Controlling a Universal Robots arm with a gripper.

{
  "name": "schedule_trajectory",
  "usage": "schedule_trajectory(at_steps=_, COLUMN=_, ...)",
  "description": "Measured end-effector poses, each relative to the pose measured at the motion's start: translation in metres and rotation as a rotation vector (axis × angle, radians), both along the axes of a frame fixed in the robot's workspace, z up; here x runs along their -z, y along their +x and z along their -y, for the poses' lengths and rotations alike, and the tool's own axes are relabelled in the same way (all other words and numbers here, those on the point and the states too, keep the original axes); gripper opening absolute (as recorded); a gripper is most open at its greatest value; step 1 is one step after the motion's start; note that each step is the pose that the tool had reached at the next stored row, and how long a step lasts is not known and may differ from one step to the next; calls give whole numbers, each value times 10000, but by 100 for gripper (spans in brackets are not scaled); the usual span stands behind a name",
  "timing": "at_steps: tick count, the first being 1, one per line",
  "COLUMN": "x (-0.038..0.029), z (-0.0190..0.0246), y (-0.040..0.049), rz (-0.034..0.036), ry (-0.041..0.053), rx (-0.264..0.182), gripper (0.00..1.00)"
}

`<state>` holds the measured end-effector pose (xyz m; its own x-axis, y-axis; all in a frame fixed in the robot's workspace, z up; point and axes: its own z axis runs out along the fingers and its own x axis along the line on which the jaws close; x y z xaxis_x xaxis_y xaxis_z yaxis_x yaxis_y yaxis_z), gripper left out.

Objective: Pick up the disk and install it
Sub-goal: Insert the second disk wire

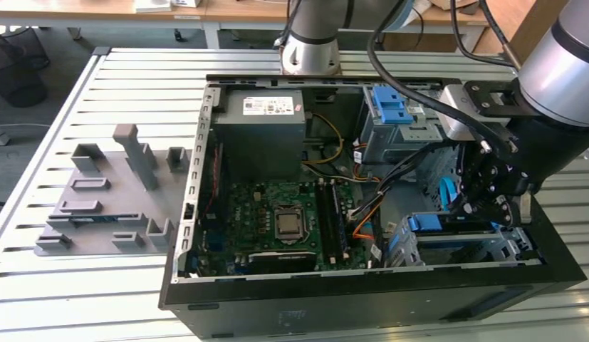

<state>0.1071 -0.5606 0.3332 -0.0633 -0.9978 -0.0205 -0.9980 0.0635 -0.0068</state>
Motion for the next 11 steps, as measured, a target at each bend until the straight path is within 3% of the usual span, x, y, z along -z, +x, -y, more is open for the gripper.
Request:
schedule_trajectory(at_steps=5, x=16, z=0, y=4, rz=1, ry=9, rx=1, gripper=11)
schedule_trajectory(at_steps=11, x=-13, z=0, y=5, rz=2, ry=15, rx=0, gripper=11)
